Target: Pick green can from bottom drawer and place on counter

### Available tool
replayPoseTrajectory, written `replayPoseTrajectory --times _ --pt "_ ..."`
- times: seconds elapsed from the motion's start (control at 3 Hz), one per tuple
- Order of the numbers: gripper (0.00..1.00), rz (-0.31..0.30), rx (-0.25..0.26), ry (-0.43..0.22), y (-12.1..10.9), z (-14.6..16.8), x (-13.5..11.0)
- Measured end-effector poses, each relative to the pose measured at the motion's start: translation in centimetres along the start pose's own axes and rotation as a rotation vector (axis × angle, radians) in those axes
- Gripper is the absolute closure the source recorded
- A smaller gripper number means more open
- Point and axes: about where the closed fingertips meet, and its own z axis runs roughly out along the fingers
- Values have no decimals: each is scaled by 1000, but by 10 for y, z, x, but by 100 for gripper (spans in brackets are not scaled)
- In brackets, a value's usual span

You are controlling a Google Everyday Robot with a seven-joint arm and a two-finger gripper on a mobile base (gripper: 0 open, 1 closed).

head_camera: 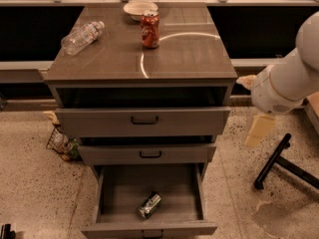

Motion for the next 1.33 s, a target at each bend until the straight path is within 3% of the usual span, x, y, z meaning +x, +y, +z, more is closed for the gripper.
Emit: replayPoseTrajectory --times 0.33,0.67,1.33 --pt "0 -192 -4 0 12 46 3" --pt "0 -354 -60 30 34 87 14" --pt "0 -380 -83 38 43 104 19"
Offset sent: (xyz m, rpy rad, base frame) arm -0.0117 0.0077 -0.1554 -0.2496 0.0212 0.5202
